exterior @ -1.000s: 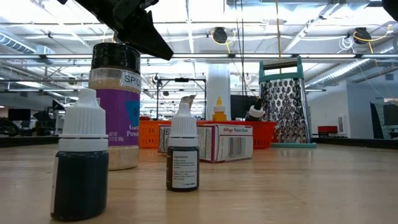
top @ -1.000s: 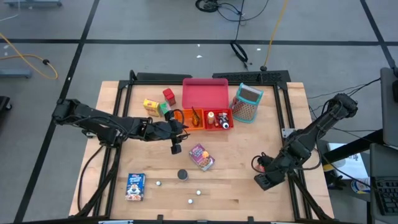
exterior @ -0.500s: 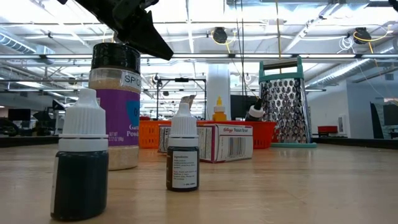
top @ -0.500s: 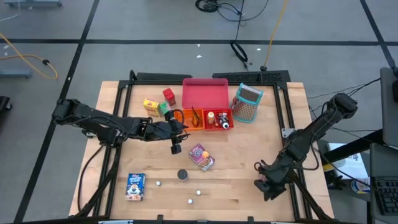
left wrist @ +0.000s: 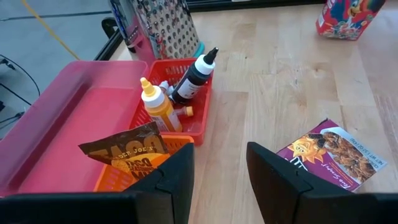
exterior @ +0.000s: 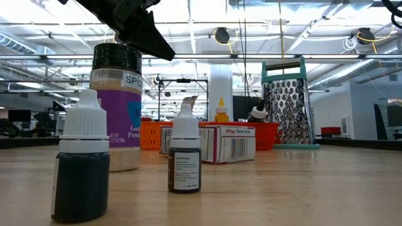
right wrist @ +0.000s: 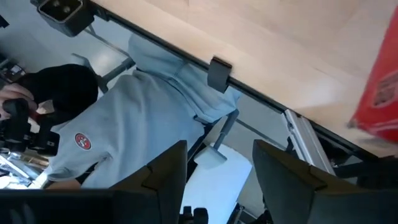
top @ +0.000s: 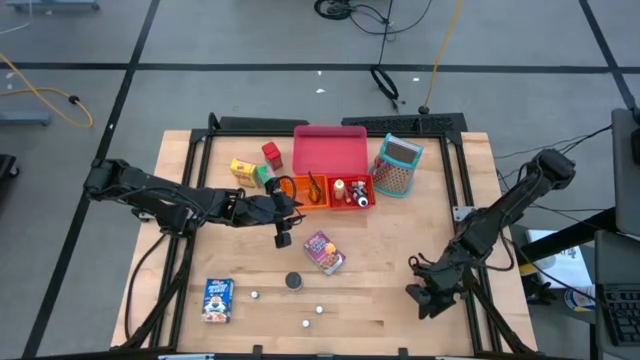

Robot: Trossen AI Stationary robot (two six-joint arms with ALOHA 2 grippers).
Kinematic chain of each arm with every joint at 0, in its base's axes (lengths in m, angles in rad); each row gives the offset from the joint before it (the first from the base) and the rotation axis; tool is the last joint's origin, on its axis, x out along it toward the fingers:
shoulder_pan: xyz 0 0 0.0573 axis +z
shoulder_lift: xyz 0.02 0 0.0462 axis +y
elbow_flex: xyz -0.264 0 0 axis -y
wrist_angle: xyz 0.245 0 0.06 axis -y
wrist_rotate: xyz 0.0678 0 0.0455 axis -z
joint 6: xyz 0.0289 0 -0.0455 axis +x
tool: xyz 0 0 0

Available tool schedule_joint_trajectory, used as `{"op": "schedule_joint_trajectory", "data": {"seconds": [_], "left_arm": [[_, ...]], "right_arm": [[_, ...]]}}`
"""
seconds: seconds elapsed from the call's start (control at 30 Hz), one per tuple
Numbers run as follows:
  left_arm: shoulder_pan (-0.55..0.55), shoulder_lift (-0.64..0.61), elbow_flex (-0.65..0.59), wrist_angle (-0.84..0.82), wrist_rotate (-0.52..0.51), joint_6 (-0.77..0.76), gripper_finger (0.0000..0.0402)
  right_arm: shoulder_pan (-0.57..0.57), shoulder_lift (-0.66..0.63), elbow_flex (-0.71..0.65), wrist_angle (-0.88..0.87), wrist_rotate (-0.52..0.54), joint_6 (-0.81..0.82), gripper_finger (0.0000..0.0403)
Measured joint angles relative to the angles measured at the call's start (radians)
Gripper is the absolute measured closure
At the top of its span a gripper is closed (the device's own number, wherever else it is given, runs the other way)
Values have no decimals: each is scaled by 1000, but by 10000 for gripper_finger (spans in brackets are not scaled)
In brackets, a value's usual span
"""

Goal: Pick & Place Kitchen Items
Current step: Put the red cereal box into the pink bin

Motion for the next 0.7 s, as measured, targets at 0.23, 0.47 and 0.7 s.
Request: {"op": "schedule_joint_trajectory", "data": {"seconds": [0.23,0.47,0.7], "left_arm": [[0,0,0,0,0,0,252],[0,0,0,-1,0,0,252],[0,0,0,-4,0,0,252]], "right_arm": [[-5,-76,-1,-21,62,14,243],[-3,-180,55,-147,149,16,271],[68,-256,263,-487,341,19,301]]}}
